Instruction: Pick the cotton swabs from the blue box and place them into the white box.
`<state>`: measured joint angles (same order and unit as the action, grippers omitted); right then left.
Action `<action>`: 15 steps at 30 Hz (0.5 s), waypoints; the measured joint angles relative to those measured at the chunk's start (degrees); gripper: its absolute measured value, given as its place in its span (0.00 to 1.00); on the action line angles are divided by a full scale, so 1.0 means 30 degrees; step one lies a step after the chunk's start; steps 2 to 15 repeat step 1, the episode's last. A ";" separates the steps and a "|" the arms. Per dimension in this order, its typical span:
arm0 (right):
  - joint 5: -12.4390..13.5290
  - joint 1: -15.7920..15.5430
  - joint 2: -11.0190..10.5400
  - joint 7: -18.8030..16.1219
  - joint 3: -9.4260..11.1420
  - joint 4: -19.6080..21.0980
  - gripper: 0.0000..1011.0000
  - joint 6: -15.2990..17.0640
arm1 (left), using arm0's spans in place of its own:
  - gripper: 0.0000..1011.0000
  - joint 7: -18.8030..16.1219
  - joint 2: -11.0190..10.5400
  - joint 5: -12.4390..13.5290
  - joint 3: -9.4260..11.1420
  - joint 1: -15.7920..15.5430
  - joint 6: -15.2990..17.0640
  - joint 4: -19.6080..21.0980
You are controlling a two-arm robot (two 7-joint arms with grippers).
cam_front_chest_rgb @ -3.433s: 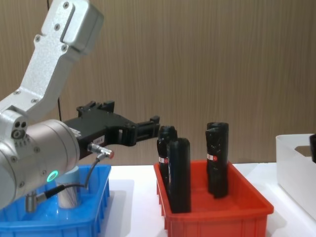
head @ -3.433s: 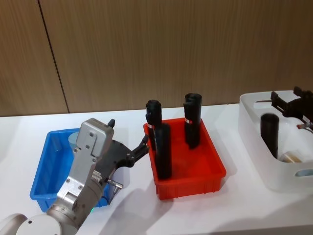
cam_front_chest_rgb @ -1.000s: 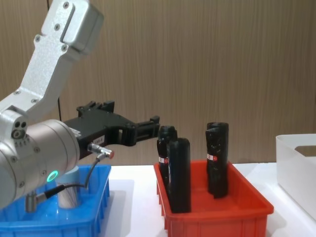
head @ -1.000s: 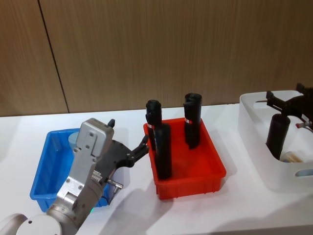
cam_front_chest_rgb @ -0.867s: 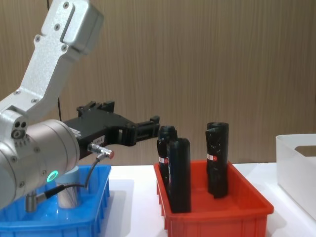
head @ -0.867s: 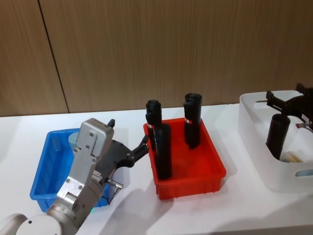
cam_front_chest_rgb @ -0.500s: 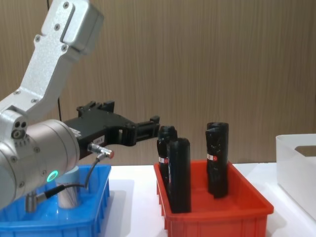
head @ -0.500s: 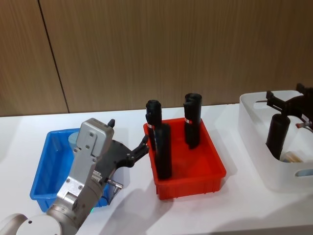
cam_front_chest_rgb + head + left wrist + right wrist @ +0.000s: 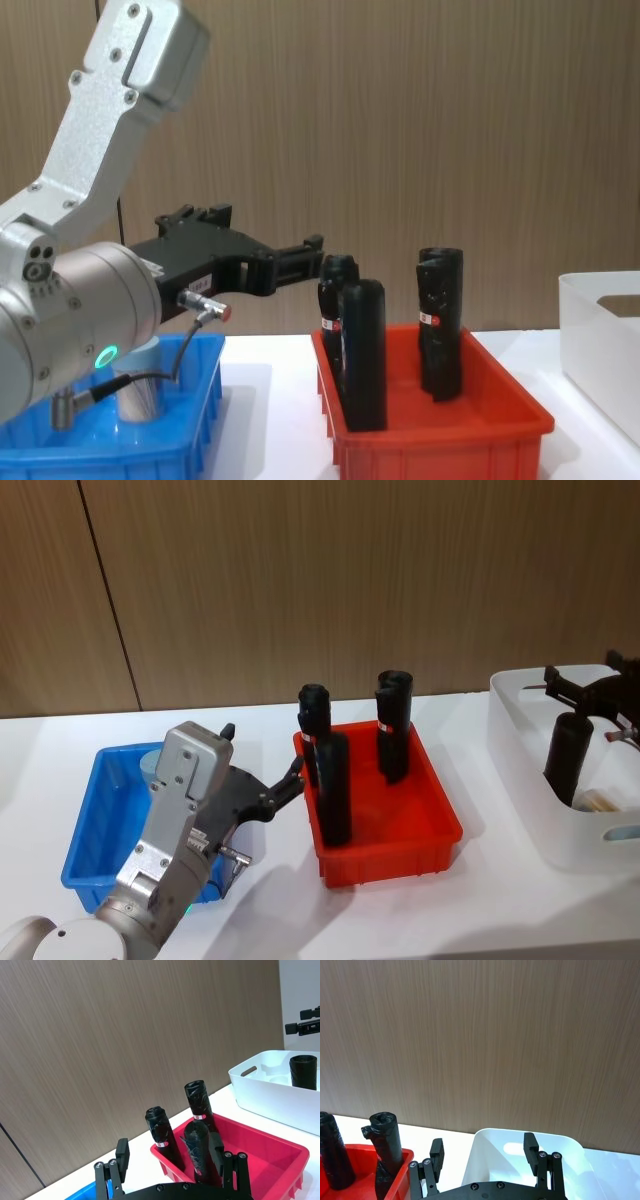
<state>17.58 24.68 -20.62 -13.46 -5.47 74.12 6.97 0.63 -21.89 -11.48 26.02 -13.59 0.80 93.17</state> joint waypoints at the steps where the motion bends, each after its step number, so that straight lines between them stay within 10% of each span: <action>1: 0.0000 0.0000 0.0000 0.0000 0.0000 0.0000 0.99 -0.0001 | 0.99 -0.0001 0.0000 0.0000 0.0000 0.0000 -0.0001 0.0000; 15: 0.0000 0.0000 0.0000 0.0000 0.0000 0.0000 0.99 -0.0001 | 0.99 -0.0001 0.0000 0.0000 0.0000 0.0000 -0.0001 0.0000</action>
